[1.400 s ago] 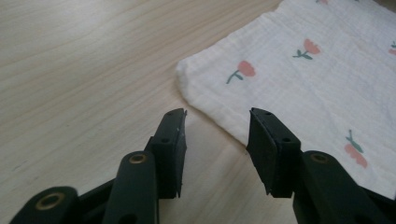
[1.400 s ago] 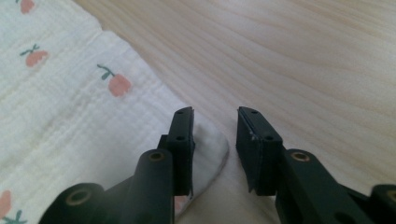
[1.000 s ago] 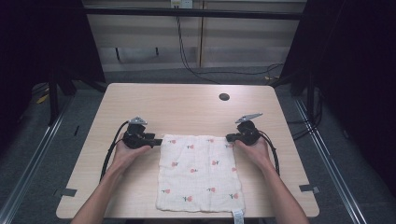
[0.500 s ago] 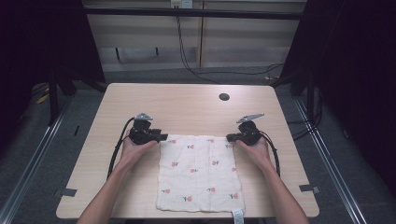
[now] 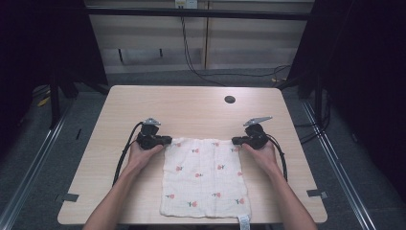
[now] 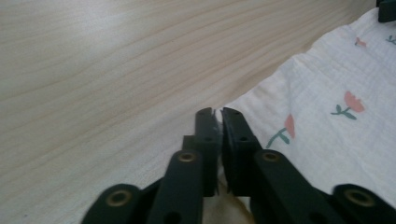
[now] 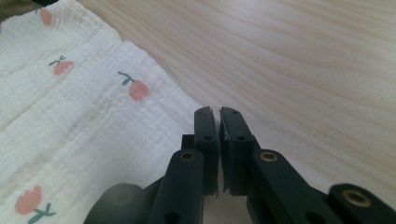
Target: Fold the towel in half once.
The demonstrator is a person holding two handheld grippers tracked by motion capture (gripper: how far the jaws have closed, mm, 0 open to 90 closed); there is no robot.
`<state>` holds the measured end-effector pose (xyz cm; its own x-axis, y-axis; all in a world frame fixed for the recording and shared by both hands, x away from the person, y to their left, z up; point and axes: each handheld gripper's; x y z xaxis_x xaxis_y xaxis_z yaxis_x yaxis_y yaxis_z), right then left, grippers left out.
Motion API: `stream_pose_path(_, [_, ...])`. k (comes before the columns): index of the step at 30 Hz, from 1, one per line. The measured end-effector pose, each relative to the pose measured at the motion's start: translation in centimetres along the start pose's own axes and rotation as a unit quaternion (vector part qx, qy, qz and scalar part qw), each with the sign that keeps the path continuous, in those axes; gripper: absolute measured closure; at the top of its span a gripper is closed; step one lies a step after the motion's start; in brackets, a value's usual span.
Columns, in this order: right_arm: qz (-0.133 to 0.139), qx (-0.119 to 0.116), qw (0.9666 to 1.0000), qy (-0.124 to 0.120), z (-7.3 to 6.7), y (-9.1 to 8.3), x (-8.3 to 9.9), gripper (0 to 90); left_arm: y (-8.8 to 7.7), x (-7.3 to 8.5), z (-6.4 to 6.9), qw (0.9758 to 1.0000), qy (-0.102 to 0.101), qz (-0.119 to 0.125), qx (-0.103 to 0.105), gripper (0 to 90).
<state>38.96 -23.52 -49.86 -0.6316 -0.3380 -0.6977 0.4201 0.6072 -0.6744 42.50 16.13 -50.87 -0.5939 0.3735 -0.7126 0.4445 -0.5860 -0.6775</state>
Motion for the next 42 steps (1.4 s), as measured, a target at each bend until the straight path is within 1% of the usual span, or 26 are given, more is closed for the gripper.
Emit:
stream_pose_path(1, [0.001, -0.002, 1.0, -0.001, 0.0, -0.1, 0.0, 86.0, 0.0, 0.0, 0.1, 1.0, -0.003, 0.002, 0.007, 87.4])
stream_pose_path(2, [0.004, -0.003, 1.0, 0.001, 0.0, -0.2, -0.1, 86.0, -0.1, 0.0, 0.1, 1.0, 0.005, 0.002, 0.006, 87.6])
stream_pose_path(4, [0.01, -0.006, 0.9999, 0.003, 0.0, -0.5, -0.2, 86.1, -0.6, -0.2, 0.2, 0.9998, 0.004, 0.011, 0.017, 87.8])
stream_pose_path(5, [0.01, -0.007, 0.9999, 0.001, 0.0, -0.7, -0.2, 86.1, -1.0, -0.4, 0.3, 0.9997, 0.009, 0.017, 0.013, 87.9])
stream_pose_path(6, [0.012, -0.005, 0.9999, 0.002, 0.0, -0.9, -0.3, 86.2, -1.5, -0.6, 0.4, 0.9995, 0.013, 0.024, 0.015, 87.9])
stream_pose_path(10, [0.023, -0.008, 0.9997, 0.003, 0.0, -1.7, -0.5, 86.1, -3.0, -1.3, 0.4, 0.9985, 0.016, 0.047, 0.02, 87.9])
stream_pose_path(12, [0.029, -0.01, 0.9995, 0.001, 0.0, -2.1, -0.7, 86.1, -3.7, -1.5, 0.3, 0.9972, 0.01, 0.064, 0.039, 87.9])
stream_pose_path(14, [0.037, -0.014, 0.9992, 0.002, 0.0, -2.4, -0.9, 86.0, -4.2, -1.7, 0.3, 0.9968, 0.015, 0.068, 0.038, 88.0])
stream_pose_path(17, [0.044, -0.019, 0.9989, 0.002, -0.1, -2.8, -1.3, 86.1, -4.7, -2.0, 0.2, 0.9957, 0.016, 0.074, 0.053, 88.1])
stream_pose_path(20, [0.05, -0.029, 0.9984, 0.001, -0.1, -3.1, -1.5, 85.8, -5.0, -2.2, 0.2, 0.995, 0.02, 0.077, 0.06, 88.0])
stream_pose_path(22, [0.051, -0.03, 0.9982, 0.0, -0.1, -3.2, -1.7, 85.9, -5.2, -2.5, 0.2, 0.9948, 0.025, 0.08, 0.059, 88.0])
stream_pose_path(23, [0.052, -0.03, 0.9982, 0.003, -0.1, -3.2, -1.8, 85.9, -5.3, -2.6, 0.1, 0.9948, 0.024, 0.08, 0.059, 88.1])
stream_pose_path(25, [0.061, -0.031, 0.9976, 0.006, 0.0, -3.4, -2.0, 86.0, -5.5, -3.0, 0.0, 0.9953, 0.025, 0.078, 0.052, 88.1])
stream_pose_path(27, [0.069, -0.033, 0.997, 0.009, 0.1, -3.6, -2.4, 86.0, -5.8, -3.7, -0.2, 0.9954, 0.029, 0.077, 0.049, 88.2])
stream_pose_path(29, [0.068, -0.029, 0.9972, 0.007, 0.1, -3.8, -2.8, 86.1, -6.2, -4.2, -0.3, 0.9948, 0.024, 0.085, 0.05, 88.2])
stream_pose_path(30, [0.07, -0.025, 0.9972, 0.004, 0.2, -4.0, -3.0, 86.0, -6.5, -4.7, -0.3, 0.9943, 0.026, 0.092, 0.048, 88.2])
stream_pose_path(31, [0.078, -0.025, 0.9966, 0.007, 0.3, -4.3, -3.4, 86.1, -6.7, -5.0, -0.4, 0.994, 0.025, 0.095, 0.049, 88.2])
stream_pose_path(33, [0.077, -0.017, 0.9969, 0.003, 0.4, -4.7, -3.9, 86.3, -7.1, -5.5, -0.4, 0.9935, 0.031, 0.099, 0.047, 88.2])
stream_pose_path(34, [0.077, -0.012, 0.9969, 0.001, 0.5, -4.9, -4.2, 86.3, -7.3, -5.8, -0.3, 0.993, 0.035, 0.105, 0.041, 88.2])
stream_pose_path(36, [0.083, 0.002, 0.9966, -0.002, 0.4, -5.2, -4.7, 86.3, -7.5, -6.0, -0.2, 0.9928, 0.035, 0.109, 0.037, 88.2])
stream_pose_path(37, [0.084, 0.011, 0.9964, -0.005, 0.3, -5.2, -4.9, 86.3, -7.5, -6.1, -0.1, 0.9932, 0.039, 0.104, 0.036, 88.2])
stream_pose_path(38, [0.087, 0.016, 0.996, 0.0, 0.2, -5.2, -5.0, 86.4, -7.6, -6.1, 0.0, 0.9932, 0.038, 0.105, 0.033, 88.2])
stream_pose_path(40, [0.103, 0.013, 0.9946, 0.002, 0.0, -5.1, -5.2, 86.5, -7.7, -6.0, 0.0, 0.993, 0.034, 0.108, 0.035, 88.3])
stream_pose_path(42, [0.103, 0.008, 0.9947, -0.002, -0.4, -4.9, -5.1, 86.5, -7.7, -5.5, 0.2, 0.9929, 0.036, 0.106, 0.04, 88.3])
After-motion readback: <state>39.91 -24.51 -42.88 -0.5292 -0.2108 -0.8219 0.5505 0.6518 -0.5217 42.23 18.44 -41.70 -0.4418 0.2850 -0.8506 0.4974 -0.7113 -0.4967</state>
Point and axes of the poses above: each handheld gripper's, and its own axes: y roughly forward along the jaws, x roughly out of its underside, z roughly to its right, and after that the axes turned 5 degrees about -x, right-handed
